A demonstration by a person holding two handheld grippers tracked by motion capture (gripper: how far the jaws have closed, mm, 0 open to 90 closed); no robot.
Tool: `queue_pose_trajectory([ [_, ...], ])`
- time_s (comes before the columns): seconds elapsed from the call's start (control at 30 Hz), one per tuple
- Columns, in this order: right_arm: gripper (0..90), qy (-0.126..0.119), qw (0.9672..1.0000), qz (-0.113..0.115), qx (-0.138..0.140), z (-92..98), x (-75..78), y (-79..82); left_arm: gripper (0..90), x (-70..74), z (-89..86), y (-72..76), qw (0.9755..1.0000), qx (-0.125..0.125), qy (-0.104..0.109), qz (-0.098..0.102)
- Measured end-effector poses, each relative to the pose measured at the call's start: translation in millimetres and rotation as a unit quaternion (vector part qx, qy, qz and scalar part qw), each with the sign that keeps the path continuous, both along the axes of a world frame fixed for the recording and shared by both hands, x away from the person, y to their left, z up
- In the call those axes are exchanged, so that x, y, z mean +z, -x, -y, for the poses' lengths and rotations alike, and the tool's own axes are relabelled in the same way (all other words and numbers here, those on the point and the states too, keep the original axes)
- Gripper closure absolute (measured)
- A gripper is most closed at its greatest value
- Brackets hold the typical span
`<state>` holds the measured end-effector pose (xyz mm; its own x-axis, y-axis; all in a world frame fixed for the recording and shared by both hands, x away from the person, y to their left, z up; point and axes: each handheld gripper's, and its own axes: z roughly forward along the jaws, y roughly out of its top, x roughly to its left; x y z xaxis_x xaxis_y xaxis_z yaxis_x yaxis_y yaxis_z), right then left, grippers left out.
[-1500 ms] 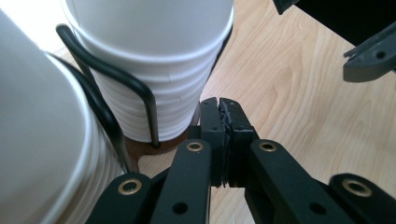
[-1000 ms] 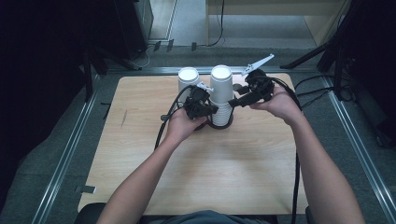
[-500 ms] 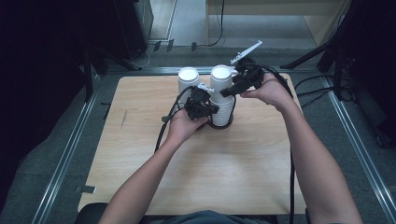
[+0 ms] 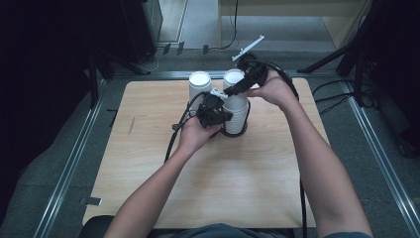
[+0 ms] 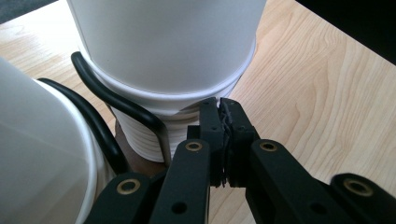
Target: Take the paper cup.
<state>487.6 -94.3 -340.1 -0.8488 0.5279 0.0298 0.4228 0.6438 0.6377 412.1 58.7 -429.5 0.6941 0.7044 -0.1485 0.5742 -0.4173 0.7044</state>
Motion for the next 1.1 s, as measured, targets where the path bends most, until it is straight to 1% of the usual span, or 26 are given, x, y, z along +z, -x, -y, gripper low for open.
queue_pose_trajectory([
  [0.03,20.6,0.011,0.9999,0.006,0.002,-2.0,1.9,0.5,88.5,-0.1,0.1,0.0,1.0,0.001,0.001,-0.001],
  [0.07,20.9,0.014,0.9999,0.009,0.003,-2.8,2.6,0.9,88.5,-0.1,0.1,0.0,1.0,0.0,0.0,0.0],
  [0.17,21.9,0.018,0.9998,0.011,0.0,-4.1,4.9,2.0,88.5,-0.1,0.2,0.0,1.0,0.002,0.001,0.0],
  [0.23,22.7,0.019,0.9996,0.02,-0.001,-4.6,6.2,3.4,88.3,-0.3,0.0,0.0,1.0,0.001,0.002,0.001],
  [0.37,23.1,0.023,0.9996,0.015,-0.003,-6.0,7.9,4.2,87.6,-0.2,-0.4,0.1,1.0,-0.001,0.001,-0.001],
  [0.43,23.3,0.03,0.9994,0.016,-0.002,-7.4,9.1,4.9,87.5,-0.2,-0.6,0.2,1.0,-0.001,0.002,-0.002],
  [0.53,23.4,0.033,0.9993,0.016,-0.001,-8.3,10.1,4.6,87.4,-0.2,-0.8,0.1,1.0,0.0,0.002,-0.003],
  [0.6,23.8,0.037,0.9991,0.019,-0.002,-9.8,11.7,5.7,87.3,-0.2,-0.9,0.1,1.0,-0.002,0.001,-0.003],
  [0.8,24.3,0.039,0.999,0.022,-0.004,-11.2,13.7,6.7,87.2,-0.1,-1.2,0.1,1.0,-0.002,0.001,-0.003],
  [0.9,24.4,0.044,0.9989,0.018,-0.003,-11.5,14.8,6.4,86.9,-0.1,-0.9,0.2,1.0,-0.002,0.001,-0.003],
  [1.1,24.6,0.051,0.9985,0.019,-0.002,-11.9,16.5,6.5,86.3,0.0,-0.4,0.5,1.0,-0.004,0.001,-0.003],
])
